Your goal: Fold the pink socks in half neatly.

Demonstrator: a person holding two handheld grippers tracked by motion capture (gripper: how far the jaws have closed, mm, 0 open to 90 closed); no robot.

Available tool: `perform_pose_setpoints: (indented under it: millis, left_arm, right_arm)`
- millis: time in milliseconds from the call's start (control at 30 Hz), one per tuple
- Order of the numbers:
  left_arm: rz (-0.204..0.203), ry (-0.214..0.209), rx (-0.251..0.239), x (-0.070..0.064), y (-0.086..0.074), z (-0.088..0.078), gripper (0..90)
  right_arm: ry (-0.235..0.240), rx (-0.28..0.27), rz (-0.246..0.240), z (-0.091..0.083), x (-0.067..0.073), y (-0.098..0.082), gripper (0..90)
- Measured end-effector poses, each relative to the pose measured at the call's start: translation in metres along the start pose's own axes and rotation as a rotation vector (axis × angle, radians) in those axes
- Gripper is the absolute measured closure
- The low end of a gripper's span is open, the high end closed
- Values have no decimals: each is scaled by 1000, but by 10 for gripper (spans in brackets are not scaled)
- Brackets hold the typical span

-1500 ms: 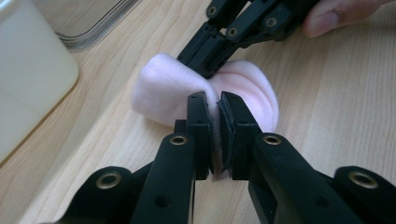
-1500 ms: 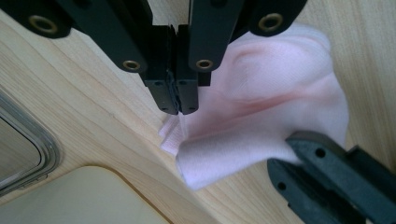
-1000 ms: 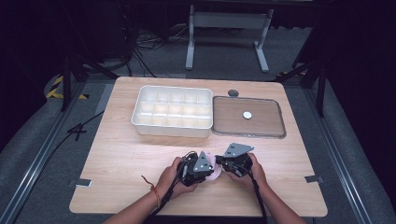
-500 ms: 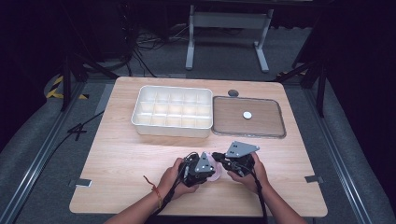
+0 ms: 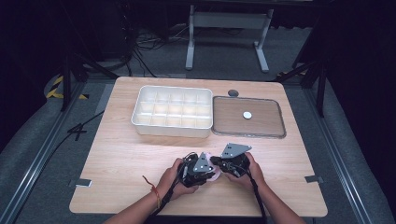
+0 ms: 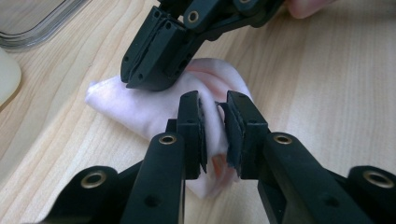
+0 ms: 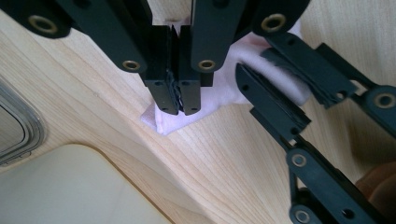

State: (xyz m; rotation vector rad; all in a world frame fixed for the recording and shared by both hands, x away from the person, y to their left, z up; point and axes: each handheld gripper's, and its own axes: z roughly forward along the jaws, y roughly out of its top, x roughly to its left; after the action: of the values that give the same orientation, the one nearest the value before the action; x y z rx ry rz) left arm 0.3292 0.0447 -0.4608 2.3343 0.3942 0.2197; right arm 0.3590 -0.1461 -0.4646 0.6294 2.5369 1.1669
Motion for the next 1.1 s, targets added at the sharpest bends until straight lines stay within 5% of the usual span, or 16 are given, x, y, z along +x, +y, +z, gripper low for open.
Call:
perform_pose_setpoints:
  millis: [233,300,467,567,767,867,1100]
  left_arm:
    - [19,-46,3,-3,0,-11,756]
    - [36,-35,0,-3,0,-18,756]
    - [-1,6,-64,9,-1,-42,797]
    - [-35,-7,-78,13,-4,-36,817]
    - [20,-60,-11,3,-4,-7,827]
    - [22,-78,-16,-1,-5,-2,822]
    - [85,-45,9,-13,-3,3,818]
  right_arm:
    - [-5,-2,6,0,0,-2,885]
    - [-5,-3,3,-1,0,-3,886]
    - [-1,-5,13,-1,0,-4,886]
    - [-1,-6,15,-1,0,-4,886]
    - [-1,-10,8,-1,0,-5,887]
    - [-1,-9,10,-2,0,-6,887]
    - [-3,-7,3,-2,1,-6,888]
